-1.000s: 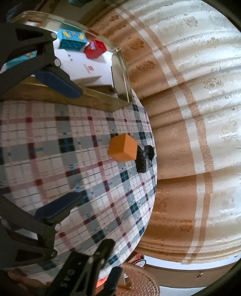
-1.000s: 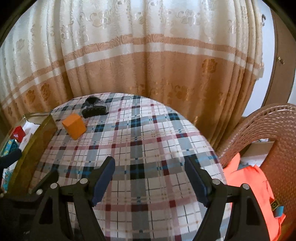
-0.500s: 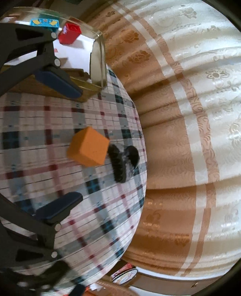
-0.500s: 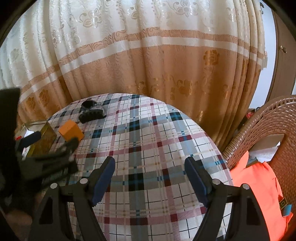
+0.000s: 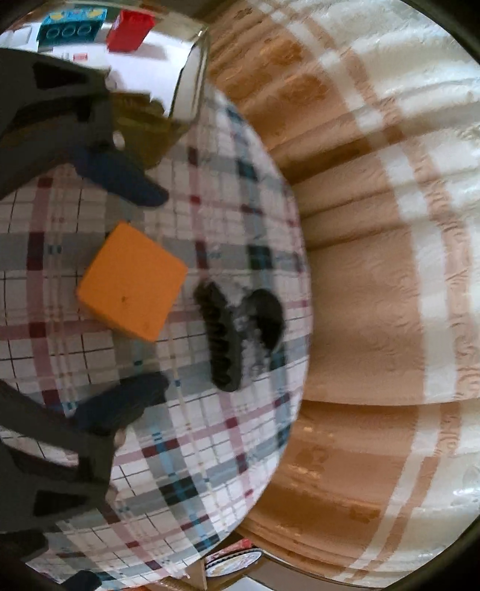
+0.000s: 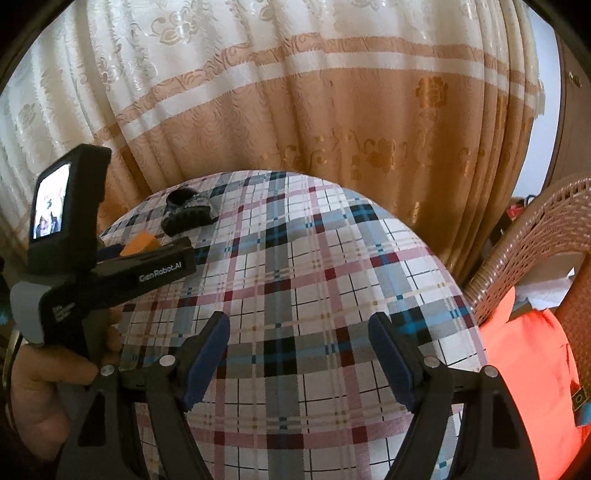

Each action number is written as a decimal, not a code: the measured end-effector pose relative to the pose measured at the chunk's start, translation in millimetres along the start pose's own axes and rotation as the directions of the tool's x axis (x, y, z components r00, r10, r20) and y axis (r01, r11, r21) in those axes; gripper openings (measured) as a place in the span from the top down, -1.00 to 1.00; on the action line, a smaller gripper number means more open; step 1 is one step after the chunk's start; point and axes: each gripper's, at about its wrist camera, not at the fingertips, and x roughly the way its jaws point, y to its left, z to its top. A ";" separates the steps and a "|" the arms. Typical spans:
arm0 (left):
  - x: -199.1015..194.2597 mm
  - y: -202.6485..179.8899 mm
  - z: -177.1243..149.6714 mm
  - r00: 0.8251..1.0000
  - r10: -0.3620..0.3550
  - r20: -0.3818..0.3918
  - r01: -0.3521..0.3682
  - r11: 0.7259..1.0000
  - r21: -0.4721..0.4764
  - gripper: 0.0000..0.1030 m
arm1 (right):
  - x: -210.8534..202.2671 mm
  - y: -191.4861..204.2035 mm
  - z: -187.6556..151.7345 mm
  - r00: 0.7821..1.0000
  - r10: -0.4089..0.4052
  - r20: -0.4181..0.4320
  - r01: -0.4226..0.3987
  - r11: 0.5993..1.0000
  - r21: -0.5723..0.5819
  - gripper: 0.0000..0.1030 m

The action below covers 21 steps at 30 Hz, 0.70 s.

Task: Organize rigid objects
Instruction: 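Grasp the orange foam cube with the left gripper, then grasp the black hair clip with the right gripper while the left holds the orange cube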

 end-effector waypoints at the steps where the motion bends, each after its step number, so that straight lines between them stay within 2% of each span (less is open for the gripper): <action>1: 1.3 3.4 -0.2 1.000 -0.026 -0.009 0.026 0.999 -0.026 -0.63 | 0.4 -1.4 -0.4 1.000 -0.001 -0.003 0.001 1.000 0.006 -0.54; 3: 4.2 12.4 -1.3 0.996 -0.080 -0.024 0.078 0.993 -0.090 -0.56 | 1.4 -3.0 -0.9 1.000 0.003 -0.009 -0.003 1.000 0.014 -0.54; 5: 2.8 14.6 -2.6 0.997 -0.075 -0.018 0.073 0.992 -0.099 -0.41 | 1.9 -4.0 -1.1 1.000 0.002 -0.012 -0.002 1.000 0.020 -0.54; 6: 1.3 14.3 -3.3 0.997 -0.077 -0.013 0.075 0.993 -0.096 -0.14 | 2.5 -4.3 -1.2 1.000 0.005 -0.015 -0.004 1.000 0.023 -0.54; 7: -1.4 13.9 -4.7 0.997 -0.078 -0.004 0.077 0.993 -0.093 0.00 | 3.2 -4.3 -1.5 1.000 0.004 -0.018 -0.004 1.000 0.024 -0.54; 14: -25.3 12.3 -33.7 0.998 -0.070 -0.003 0.069 0.992 -0.102 0.01 | 5.8 -4.1 5.9 0.999 0.038 -0.015 -0.038 0.999 0.017 -0.54; 17: -35.1 15.5 -46.0 0.999 -0.045 -0.006 0.044 0.990 -0.133 0.01 | 15.2 -1.4 27.4 0.994 0.104 -0.027 -0.104 0.995 0.009 -0.54; 20: -40.0 16.2 -49.7 0.999 -0.036 -0.007 0.035 0.988 -0.151 0.01 | 28.8 14.1 55.3 0.992 0.122 -0.016 -0.123 0.988 -0.089 -0.54; 21: -39.7 16.9 -49.5 0.999 -0.036 -0.007 0.035 0.987 -0.156 0.01 | 37.2 22.5 64.9 0.988 0.154 -0.032 -0.157 0.977 -0.141 -0.54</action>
